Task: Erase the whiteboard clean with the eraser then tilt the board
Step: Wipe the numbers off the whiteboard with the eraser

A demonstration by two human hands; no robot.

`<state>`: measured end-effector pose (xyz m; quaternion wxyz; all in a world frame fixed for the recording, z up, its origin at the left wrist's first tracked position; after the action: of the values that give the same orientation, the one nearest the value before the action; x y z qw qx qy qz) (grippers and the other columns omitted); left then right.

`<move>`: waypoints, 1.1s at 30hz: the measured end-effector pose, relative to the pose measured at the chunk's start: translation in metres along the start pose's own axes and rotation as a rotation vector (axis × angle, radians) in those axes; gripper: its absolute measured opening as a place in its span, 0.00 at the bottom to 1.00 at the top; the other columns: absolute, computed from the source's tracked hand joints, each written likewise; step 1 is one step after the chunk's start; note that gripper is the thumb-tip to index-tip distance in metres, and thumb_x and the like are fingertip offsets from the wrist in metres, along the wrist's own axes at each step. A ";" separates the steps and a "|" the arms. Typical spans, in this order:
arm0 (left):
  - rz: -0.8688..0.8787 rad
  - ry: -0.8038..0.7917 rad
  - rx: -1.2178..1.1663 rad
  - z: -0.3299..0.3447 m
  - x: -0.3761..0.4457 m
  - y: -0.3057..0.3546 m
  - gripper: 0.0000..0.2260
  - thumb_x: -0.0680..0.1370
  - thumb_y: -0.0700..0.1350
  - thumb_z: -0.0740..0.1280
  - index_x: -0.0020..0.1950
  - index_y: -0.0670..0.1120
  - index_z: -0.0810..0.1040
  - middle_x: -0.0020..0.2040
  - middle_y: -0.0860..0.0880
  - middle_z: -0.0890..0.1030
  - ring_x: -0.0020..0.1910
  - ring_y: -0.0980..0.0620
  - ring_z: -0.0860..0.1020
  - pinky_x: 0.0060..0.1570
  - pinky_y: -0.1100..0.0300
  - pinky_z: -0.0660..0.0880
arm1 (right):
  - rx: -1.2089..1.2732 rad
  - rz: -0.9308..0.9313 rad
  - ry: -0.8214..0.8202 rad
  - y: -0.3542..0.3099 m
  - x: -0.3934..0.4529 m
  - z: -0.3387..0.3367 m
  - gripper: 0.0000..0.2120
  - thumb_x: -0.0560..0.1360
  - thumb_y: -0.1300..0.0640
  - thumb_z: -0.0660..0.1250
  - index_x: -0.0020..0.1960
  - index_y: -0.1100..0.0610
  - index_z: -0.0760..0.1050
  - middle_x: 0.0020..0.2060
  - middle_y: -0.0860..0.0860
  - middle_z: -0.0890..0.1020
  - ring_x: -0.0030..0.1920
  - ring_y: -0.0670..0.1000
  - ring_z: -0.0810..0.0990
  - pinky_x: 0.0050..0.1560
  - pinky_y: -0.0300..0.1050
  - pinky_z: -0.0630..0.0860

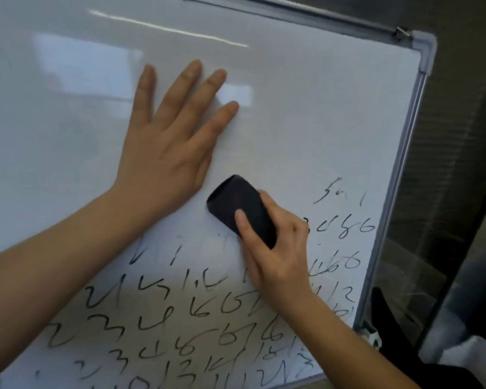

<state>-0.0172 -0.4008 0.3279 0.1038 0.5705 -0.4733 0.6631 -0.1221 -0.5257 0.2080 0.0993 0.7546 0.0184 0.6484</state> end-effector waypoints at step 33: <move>-0.073 -0.148 0.021 0.011 -0.003 0.003 0.20 0.83 0.41 0.53 0.76 0.40 0.64 0.76 0.37 0.61 0.75 0.33 0.60 0.63 0.25 0.61 | -0.002 0.216 0.143 0.136 0.028 -0.031 0.20 0.76 0.64 0.68 0.67 0.58 0.73 0.63 0.70 0.70 0.53 0.68 0.71 0.57 0.40 0.59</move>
<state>-0.0106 -0.4094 0.3231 0.0867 0.6358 -0.4518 0.6198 -0.1620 -0.6509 0.2636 0.0280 0.7039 -0.0563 0.7075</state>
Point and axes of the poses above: each hand's wrist, its own x-axis towards the middle knuckle, its own z-axis out of the palm, y = z × x, the point moved 3 cm from there along x, towards the middle knuckle
